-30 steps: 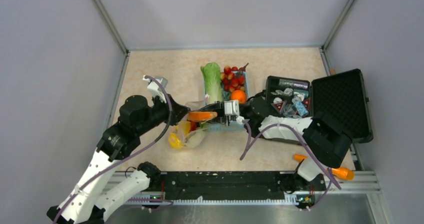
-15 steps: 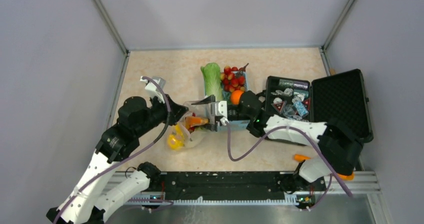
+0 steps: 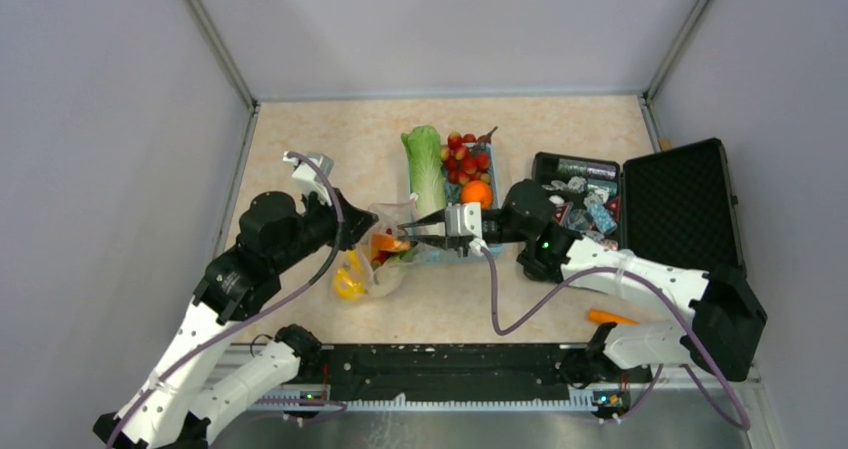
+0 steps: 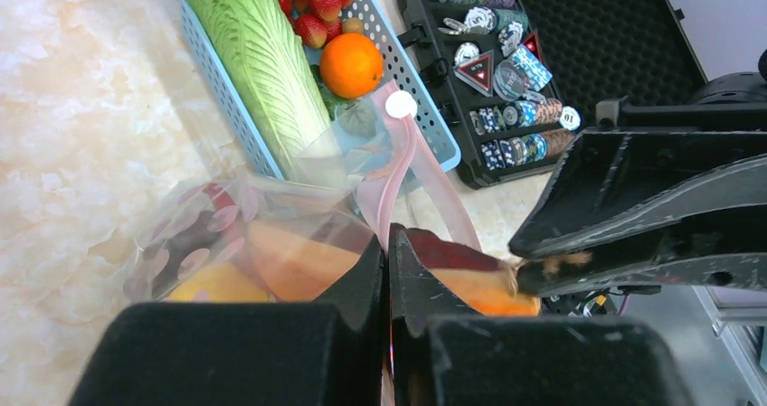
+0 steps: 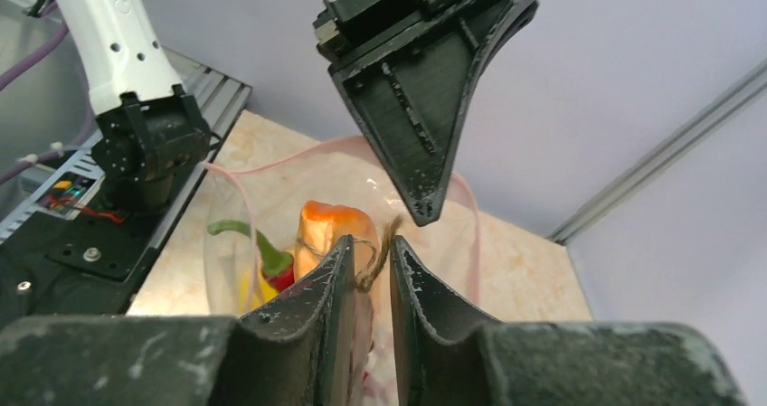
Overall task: Place the food in the zip-top bag and seal the zipper
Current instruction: Place the fake food in the zipper food storage bag.
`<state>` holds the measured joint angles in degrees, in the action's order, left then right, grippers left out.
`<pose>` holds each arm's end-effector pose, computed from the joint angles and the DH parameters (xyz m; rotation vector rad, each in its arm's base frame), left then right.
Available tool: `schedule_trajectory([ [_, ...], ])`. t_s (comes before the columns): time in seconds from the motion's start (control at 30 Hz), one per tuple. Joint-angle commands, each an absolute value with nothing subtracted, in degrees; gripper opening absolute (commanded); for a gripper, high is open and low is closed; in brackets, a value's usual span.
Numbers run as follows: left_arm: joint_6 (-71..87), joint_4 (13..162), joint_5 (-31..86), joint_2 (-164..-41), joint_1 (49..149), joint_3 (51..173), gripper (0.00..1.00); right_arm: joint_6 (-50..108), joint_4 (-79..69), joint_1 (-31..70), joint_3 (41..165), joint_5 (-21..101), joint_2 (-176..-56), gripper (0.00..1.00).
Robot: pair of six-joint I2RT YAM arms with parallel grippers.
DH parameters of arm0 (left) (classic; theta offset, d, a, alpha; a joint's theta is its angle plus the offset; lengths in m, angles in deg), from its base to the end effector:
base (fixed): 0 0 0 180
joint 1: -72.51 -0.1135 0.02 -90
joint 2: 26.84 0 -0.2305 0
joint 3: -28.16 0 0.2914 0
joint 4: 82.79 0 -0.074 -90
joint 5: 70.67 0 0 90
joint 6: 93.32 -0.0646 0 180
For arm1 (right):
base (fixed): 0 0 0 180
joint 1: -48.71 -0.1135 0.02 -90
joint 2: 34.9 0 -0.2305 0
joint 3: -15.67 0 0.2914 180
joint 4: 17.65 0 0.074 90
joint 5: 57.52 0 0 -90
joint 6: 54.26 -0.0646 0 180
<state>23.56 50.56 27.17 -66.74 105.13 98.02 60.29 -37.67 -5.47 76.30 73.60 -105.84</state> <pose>0.1871 -0.1302 0.3672 0.1964 1.9368 -0.8336 0.1718 0.3106 0.2999 -1.3499 0.6778 0.9189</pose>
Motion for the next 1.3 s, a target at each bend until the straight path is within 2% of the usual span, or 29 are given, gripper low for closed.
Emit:
schedule_trajectory([
  [0.0, 22.98, 54.04, 26.45, -66.63, 105.16, 99.46, 0.00, 58.16, -35.45, -5.91, 75.66, 75.75, -106.89, 0.23],
  [0.07, 22.88, 53.80, 26.22, -66.64, 105.18, 99.54, 0.00, 57.50, -35.48, -5.89, 75.36, 75.71, -106.60, 0.31],
  [0.1, 22.88, 53.78, 26.14, -66.65, 105.19, 99.48, 0.00, 57.50, -35.49, -5.95, 75.10, 75.93, -106.47, 0.31],
  [0.17, 22.96, 53.94, 26.21, -66.69, 105.16, 99.46, 0.00, 57.55, -34.16, -6.17, 75.31, 76.39, -106.63, 0.29],
  [0.3, 23.05, 54.41, 27.43, -67.43, 105.18, 99.70, 0.00, 59.68, -24.48, -7.67, 80.00, 75.87, -109.73, 0.16],
  [0.37, 23.05, 54.58, 28.34, -67.94, 105.17, 99.98, 0.00, 60.11, -21.23, -7.94, 82.73, 76.00, -111.90, 0.12],
  [0.47, 23.06, 54.65, 30.25, -68.43, 105.19, 100.23, 0.00, 60.02, -18.89, -8.22, 85.03, 76.76, -114.55, 0.11],
  [0.7, 23.17, 54.21, 32.16, -68.75, 105.17, 100.19, 0.00, 59.64, -11.29, -9.24, 90.65, 67.49, -117.49, 0.16],
  [0.87, 23.94, 56.65, 34.51, -69.06, 105.14, 100.07, 0.00, 60.51, -8.84, -11.90, 92.04, 63.30, -121.03, 0.16],
  [1.07, 24.45, 56.67, 31.45, -67.49, 105.13, 99.75, 0.00, 59.57, -6.74, -14.31, 94.02, 59.39, -124.75, 0.14],
  [1.13, 24.41, 56.18, 29.47, -66.70, 105.19, 99.57, 0.00, 57.95, -9.53, -14.31, 93.01, 59.16, -124.04, 0.19],
  [1.27, 24.12, 55.27, 27.55, -66.21, 105.14, 99.54, 0.00, 52.04, -15.45, -14.19, 90.85, 54.69, -119.95, 0.40],
])
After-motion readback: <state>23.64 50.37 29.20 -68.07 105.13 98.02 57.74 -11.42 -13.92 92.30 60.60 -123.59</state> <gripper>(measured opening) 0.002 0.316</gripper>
